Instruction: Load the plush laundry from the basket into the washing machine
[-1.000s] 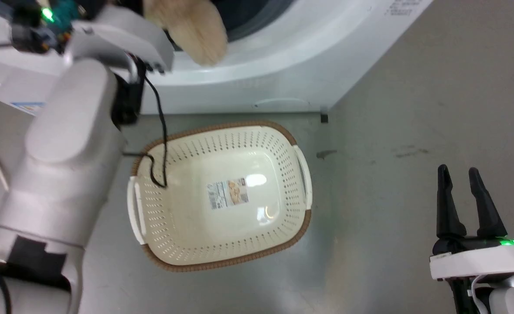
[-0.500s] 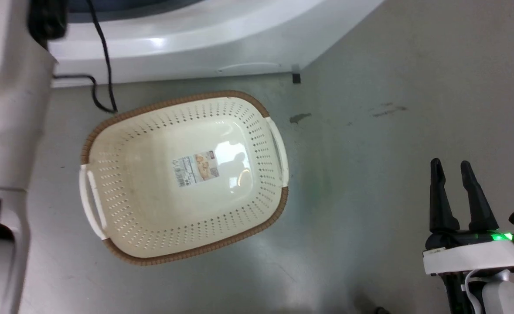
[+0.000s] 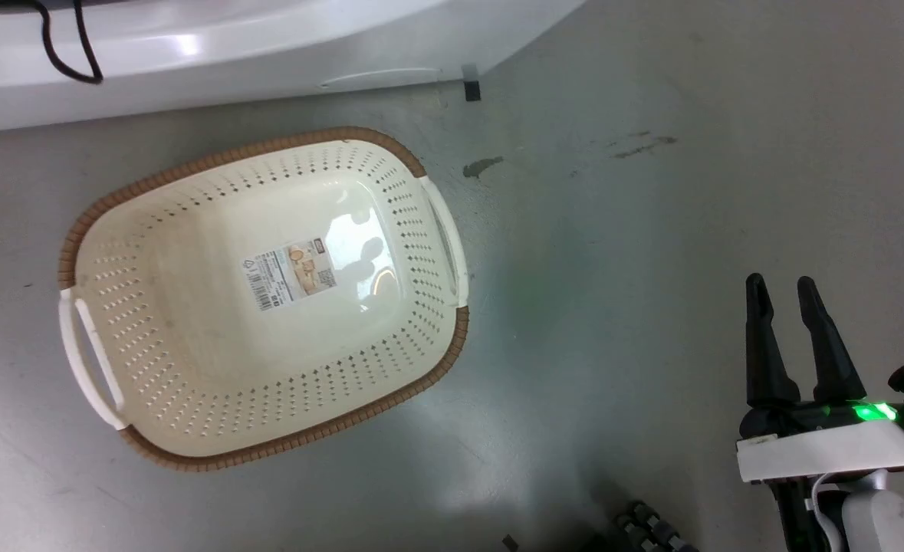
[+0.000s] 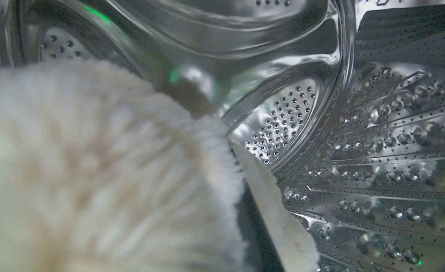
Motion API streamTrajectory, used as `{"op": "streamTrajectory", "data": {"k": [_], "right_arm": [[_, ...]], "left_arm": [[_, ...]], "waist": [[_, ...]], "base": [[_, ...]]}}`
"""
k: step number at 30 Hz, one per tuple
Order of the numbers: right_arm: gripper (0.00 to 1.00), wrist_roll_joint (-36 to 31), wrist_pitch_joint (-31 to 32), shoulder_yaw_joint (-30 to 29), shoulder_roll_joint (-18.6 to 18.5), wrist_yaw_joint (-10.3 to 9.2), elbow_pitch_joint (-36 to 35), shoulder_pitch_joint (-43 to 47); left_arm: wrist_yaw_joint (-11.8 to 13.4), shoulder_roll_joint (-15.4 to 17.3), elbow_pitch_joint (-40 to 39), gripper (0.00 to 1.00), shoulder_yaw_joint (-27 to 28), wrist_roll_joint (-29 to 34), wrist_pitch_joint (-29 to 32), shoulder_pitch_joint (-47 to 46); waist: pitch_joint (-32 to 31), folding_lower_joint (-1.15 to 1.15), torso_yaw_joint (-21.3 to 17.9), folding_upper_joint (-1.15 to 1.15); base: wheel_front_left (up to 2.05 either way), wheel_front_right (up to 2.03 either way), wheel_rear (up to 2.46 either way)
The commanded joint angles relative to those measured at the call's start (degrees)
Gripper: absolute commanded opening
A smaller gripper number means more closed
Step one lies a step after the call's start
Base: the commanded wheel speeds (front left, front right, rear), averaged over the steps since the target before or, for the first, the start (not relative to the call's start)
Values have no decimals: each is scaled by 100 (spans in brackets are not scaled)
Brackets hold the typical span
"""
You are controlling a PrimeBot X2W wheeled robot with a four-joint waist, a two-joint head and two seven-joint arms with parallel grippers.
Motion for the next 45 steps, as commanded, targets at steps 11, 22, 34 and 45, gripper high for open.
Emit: {"op": "streamTrajectory", "data": {"k": [11, 22, 34, 45], "right_arm": [[100, 93, -24, 17, -10, 5, -37, -120], [100, -66, -25, -55, -10, 5, -95, -221], [100, -245, -25, -170, -10, 5, -57, -305], [100, -380, -25, -317, -10, 5, 125, -304]], "left_arm": [[46, -48, 265, 100, -13, -65, 184, -354], [22, -324, 589, 100, -61, -261, 171, -169], [-73, -873, 916, 100, -194, -482, -63, 541], [-58, -1279, 990, 100, -165, -681, -217, 1469]], "waist": [[264, -1, -50, 0], [44, -1, 187, 0], [-454, -1, 618, 0], [-1184, -1, 1050, 0]], "base": [[0, 0, 0], [0, 0, 0], [0, 0, 0], [0, 0, 0]]}}
